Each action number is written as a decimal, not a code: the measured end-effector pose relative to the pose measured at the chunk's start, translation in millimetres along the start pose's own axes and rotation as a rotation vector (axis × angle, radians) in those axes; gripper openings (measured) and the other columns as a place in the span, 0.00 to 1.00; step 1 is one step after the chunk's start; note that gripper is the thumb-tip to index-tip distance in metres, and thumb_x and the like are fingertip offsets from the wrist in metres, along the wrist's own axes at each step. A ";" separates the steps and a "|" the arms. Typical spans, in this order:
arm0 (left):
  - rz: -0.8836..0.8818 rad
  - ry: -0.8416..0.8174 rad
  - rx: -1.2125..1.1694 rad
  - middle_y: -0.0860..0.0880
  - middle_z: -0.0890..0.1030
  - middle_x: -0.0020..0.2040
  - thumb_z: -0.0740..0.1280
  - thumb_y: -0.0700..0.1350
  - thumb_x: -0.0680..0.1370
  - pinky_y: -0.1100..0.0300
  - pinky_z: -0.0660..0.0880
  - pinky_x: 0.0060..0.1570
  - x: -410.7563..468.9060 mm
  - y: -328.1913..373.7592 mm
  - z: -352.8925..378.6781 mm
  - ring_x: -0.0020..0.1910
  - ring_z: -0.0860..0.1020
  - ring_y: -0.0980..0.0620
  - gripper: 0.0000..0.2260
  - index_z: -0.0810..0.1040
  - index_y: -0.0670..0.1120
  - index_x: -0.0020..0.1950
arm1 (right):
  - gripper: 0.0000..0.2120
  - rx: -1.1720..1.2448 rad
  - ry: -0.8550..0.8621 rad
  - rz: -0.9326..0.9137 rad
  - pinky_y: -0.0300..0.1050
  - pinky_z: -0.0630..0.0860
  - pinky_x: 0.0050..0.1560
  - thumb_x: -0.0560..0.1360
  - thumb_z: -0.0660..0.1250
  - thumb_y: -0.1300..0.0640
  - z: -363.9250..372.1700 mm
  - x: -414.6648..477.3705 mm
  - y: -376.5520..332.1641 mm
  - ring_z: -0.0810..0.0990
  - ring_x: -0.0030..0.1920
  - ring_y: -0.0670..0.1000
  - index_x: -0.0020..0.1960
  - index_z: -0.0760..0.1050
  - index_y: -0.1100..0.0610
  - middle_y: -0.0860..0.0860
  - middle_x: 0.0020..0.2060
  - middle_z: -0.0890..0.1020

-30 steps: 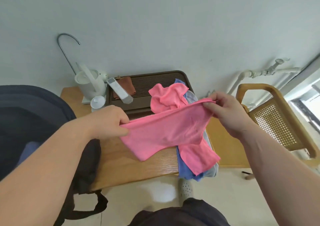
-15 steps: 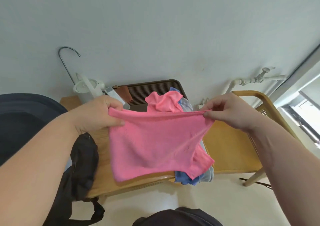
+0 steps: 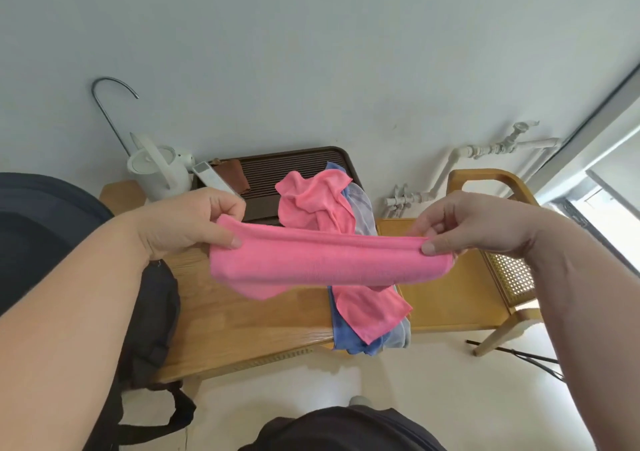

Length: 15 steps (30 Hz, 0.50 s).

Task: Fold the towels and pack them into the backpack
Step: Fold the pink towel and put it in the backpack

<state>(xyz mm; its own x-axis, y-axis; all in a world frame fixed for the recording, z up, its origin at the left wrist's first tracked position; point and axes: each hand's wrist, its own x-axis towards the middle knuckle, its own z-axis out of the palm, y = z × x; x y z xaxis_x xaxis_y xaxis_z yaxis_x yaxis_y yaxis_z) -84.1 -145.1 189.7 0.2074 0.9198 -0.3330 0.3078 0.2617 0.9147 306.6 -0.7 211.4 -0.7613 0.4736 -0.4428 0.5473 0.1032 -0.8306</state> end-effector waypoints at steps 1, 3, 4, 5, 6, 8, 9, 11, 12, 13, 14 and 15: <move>-0.039 -0.063 -0.017 0.49 0.67 0.31 0.75 0.36 0.66 0.66 0.65 0.27 0.0 -1.0 -0.5 0.29 0.67 0.55 0.16 0.68 0.48 0.32 | 0.08 -0.031 -0.047 0.031 0.41 0.78 0.37 0.71 0.75 0.61 -0.3 -0.4 -0.7 0.81 0.39 0.52 0.50 0.86 0.59 0.60 0.38 0.82; -0.115 -0.151 -0.040 0.49 0.66 0.32 0.74 0.33 0.68 0.65 0.64 0.25 1.8 -4.3 1.0 0.29 0.65 0.55 0.18 0.65 0.48 0.36 | 0.07 -0.045 -0.089 0.079 0.43 0.79 0.38 0.71 0.74 0.61 0.3 4.2 0.1 0.81 0.39 0.55 0.47 0.84 0.64 0.60 0.37 0.81; -0.146 -0.166 -0.026 0.49 0.64 0.33 0.74 0.32 0.69 0.65 0.64 0.25 4.1 -9.1 3.0 0.29 0.64 0.55 0.20 0.64 0.49 0.38 | 0.08 -0.026 -0.096 0.110 0.43 0.80 0.38 0.72 0.73 0.62 1.4 8.8 2.5 0.80 0.39 0.56 0.47 0.82 0.68 0.61 0.37 0.80; -0.171 -0.159 0.009 0.49 0.63 0.34 0.73 0.31 0.71 0.65 0.64 0.24 6.8 -15.7 5.3 0.29 0.63 0.55 0.21 0.63 0.49 0.39 | 0.09 -0.007 -0.097 0.146 0.44 0.81 0.38 0.73 0.72 0.63 3.6 14.3 5.6 0.80 0.38 0.56 0.47 0.80 0.70 0.61 0.37 0.79; -0.197 -0.131 0.050 0.47 0.63 0.34 0.73 0.30 0.72 0.64 0.66 0.24 9.7 -24.4 8.3 0.29 0.63 0.55 0.21 0.63 0.47 0.41 | 0.08 0.001 -0.090 0.182 0.44 0.81 0.38 0.75 0.71 0.64 7.0 20.8 9.6 0.79 0.38 0.55 0.46 0.79 0.71 0.60 0.36 0.78; -0.275 -0.082 0.105 0.41 0.72 0.36 0.73 0.31 0.74 0.61 0.72 0.25 16.0 -43.6 13.8 0.31 0.72 0.50 0.14 0.68 0.42 0.46 | 0.06 -0.009 -0.052 0.247 0.42 0.81 0.37 0.77 0.70 0.65 14.3 35.7 19.3 0.78 0.35 0.53 0.42 0.78 0.67 0.58 0.34 0.76; -0.330 -0.082 0.122 0.38 0.79 0.39 0.73 0.32 0.75 0.59 0.76 0.28 19.0 -52.2 17.2 0.34 0.78 0.46 0.12 0.73 0.42 0.52 | 0.06 -0.020 -0.028 0.281 0.43 0.81 0.37 0.77 0.70 0.65 17.9 43.5 24.7 0.77 0.34 0.52 0.41 0.78 0.65 0.57 0.34 0.76; -0.423 -0.048 0.181 0.36 0.84 0.46 0.72 0.34 0.76 0.55 0.81 0.34 29.6 -72.1 23.7 0.39 0.83 0.43 0.11 0.80 0.43 0.56 | 0.05 -0.049 0.030 0.348 0.44 0.81 0.37 0.77 0.71 0.63 25.5 60.9 35.9 0.78 0.34 0.52 0.44 0.79 0.63 0.58 0.34 0.78; -0.441 0.014 0.235 0.35 0.84 0.46 0.72 0.35 0.76 0.53 0.82 0.36 37.1 -82.5 26.9 0.40 0.84 0.43 0.07 0.82 0.43 0.53 | 0.05 -0.085 0.074 0.368 0.45 0.80 0.37 0.77 0.71 0.62 29.0 70.4 42.1 0.78 0.34 0.52 0.44 0.80 0.63 0.57 0.33 0.79; -0.444 0.100 0.293 0.36 0.84 0.46 0.71 0.36 0.77 0.51 0.83 0.37 45.3 -92.0 31.2 0.40 0.84 0.42 0.04 0.83 0.43 0.50 | 0.06 -0.149 0.130 0.377 0.45 0.79 0.36 0.77 0.70 0.61 32.1 80.5 48.4 0.79 0.33 0.52 0.43 0.80 0.62 0.56 0.32 0.80; -0.439 0.191 0.338 0.36 0.85 0.44 0.70 0.37 0.77 0.49 0.84 0.38 54.6 -101.3 35.5 0.41 0.85 0.41 0.03 0.84 0.43 0.47 | 0.07 -0.228 0.186 0.381 0.45 0.78 0.35 0.77 0.70 0.60 35.0 91.0 55.0 0.78 0.32 0.52 0.41 0.80 0.62 0.56 0.31 0.80; -0.430 0.271 0.367 0.38 0.85 0.43 0.70 0.38 0.76 0.47 0.84 0.38 63.9 -109.1 40.7 0.41 0.84 0.39 0.03 0.84 0.44 0.45 | 0.08 -0.305 0.239 0.387 0.45 0.77 0.35 0.76 0.69 0.60 37.9 100.9 61.4 0.78 0.31 0.52 0.41 0.80 0.62 0.55 0.30 0.80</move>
<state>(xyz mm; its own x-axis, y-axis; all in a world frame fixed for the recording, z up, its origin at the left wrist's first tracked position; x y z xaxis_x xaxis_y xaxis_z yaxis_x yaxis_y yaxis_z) -66.7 -126.8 59.3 -0.2344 0.8083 -0.5401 0.6200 0.5523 0.5574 250.3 20.2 102.8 -0.4037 0.7093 -0.5778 0.8749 0.1144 -0.4706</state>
